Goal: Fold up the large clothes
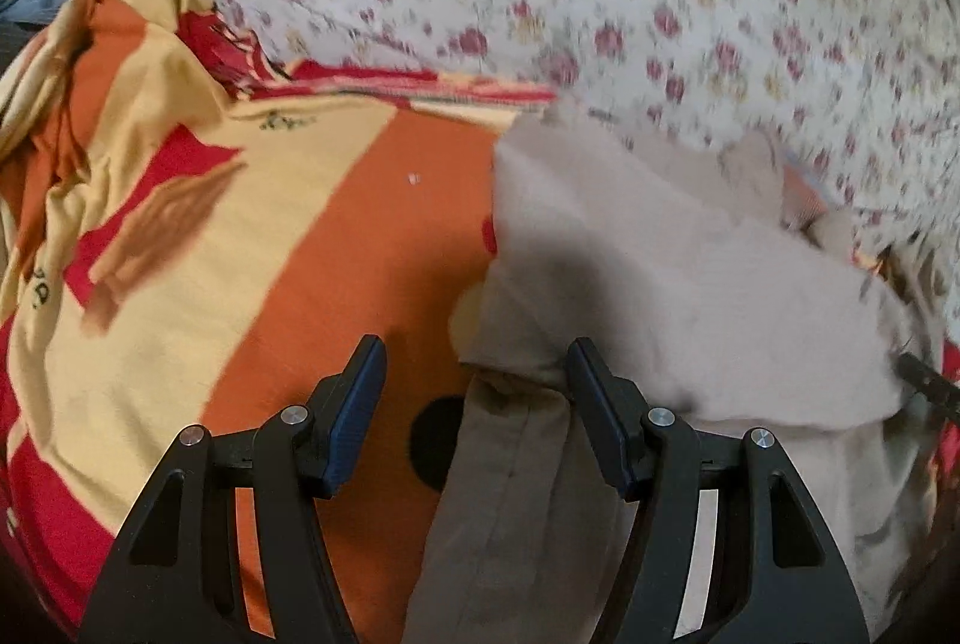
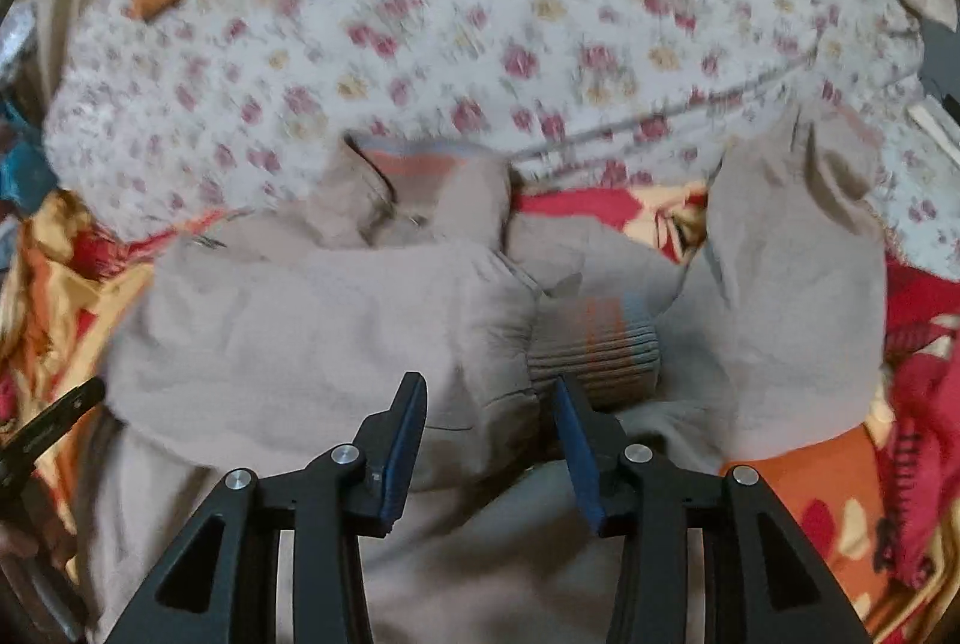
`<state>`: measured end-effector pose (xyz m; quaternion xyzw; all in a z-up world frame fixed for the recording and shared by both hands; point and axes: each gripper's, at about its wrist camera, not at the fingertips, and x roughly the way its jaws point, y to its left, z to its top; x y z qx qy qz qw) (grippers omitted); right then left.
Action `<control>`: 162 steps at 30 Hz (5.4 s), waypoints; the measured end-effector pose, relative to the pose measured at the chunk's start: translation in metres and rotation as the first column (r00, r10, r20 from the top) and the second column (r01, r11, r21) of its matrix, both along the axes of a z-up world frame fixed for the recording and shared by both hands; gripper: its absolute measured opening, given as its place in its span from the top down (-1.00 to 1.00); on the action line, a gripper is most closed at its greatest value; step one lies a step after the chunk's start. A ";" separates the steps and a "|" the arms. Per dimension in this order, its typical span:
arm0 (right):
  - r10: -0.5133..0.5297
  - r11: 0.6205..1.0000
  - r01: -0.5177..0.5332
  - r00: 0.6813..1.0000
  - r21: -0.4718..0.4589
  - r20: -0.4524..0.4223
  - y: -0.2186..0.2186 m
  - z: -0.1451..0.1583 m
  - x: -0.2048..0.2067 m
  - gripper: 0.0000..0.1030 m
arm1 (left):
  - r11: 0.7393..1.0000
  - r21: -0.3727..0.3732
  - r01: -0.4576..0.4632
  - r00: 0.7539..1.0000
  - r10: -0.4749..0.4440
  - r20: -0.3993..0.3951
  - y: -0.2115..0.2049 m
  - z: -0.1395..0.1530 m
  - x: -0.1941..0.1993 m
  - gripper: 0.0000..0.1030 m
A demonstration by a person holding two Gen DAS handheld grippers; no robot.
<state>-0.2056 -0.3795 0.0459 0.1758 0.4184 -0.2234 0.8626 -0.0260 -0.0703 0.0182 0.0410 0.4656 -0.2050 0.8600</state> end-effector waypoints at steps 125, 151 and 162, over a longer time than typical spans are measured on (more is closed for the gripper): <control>0.477 0.879 -0.466 0.864 -0.098 0.161 0.016 0.079 -0.040 0.16 | 0.898 -0.436 0.050 0.998 -0.058 -0.004 0.014 0.029 -0.002 -0.59; 0.199 0.944 -0.234 0.966 0.232 0.163 -0.088 0.000 0.011 0.16 | 0.966 -0.253 0.050 0.987 -0.086 -0.136 -0.076 0.011 0.023 -0.60; 0.260 0.964 -0.265 0.959 0.032 0.112 -0.057 0.032 -0.044 0.16 | 0.950 -0.312 0.027 0.969 -0.102 -0.226 -0.098 -0.004 0.031 -0.59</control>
